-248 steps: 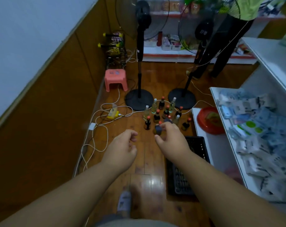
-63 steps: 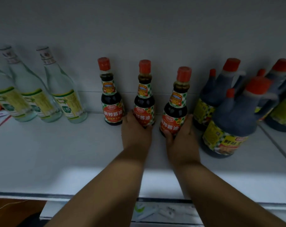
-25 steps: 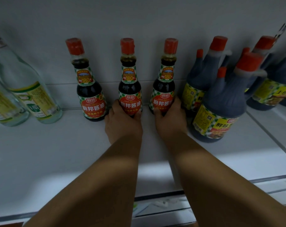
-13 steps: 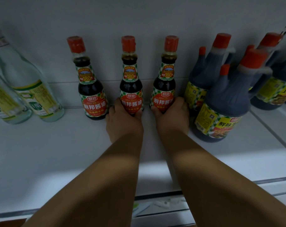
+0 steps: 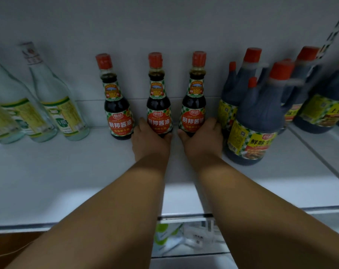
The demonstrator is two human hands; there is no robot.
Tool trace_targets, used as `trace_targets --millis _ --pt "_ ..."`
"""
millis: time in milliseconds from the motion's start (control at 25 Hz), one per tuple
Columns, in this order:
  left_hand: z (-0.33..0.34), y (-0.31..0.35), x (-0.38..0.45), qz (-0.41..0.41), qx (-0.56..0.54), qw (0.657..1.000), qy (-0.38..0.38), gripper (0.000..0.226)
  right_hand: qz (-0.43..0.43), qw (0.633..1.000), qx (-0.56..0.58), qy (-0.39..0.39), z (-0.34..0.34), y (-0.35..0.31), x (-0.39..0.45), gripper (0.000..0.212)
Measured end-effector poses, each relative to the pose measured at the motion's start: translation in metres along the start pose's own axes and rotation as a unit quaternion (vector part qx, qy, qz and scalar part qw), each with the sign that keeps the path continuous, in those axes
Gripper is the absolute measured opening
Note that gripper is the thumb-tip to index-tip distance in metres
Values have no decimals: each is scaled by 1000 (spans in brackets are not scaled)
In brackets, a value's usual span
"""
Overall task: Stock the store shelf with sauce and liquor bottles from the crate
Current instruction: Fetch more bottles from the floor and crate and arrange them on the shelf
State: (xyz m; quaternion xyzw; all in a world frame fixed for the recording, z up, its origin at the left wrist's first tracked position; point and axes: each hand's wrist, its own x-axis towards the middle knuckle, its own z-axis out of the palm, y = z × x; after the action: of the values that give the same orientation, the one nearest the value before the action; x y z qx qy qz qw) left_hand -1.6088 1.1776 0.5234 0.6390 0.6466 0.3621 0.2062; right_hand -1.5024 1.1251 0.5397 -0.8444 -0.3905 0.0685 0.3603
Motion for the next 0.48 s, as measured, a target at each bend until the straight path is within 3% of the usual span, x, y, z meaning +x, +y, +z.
trace_targets --millis 240,480 --pt "-71 15 -81 75 15 997 -29 57 -94 993 -30 -59 -71 -8 -77 72" --pt "-168 22 -188 105 116 988 -13 50 -171 977 -62 -108 -157 -10 -160 63"
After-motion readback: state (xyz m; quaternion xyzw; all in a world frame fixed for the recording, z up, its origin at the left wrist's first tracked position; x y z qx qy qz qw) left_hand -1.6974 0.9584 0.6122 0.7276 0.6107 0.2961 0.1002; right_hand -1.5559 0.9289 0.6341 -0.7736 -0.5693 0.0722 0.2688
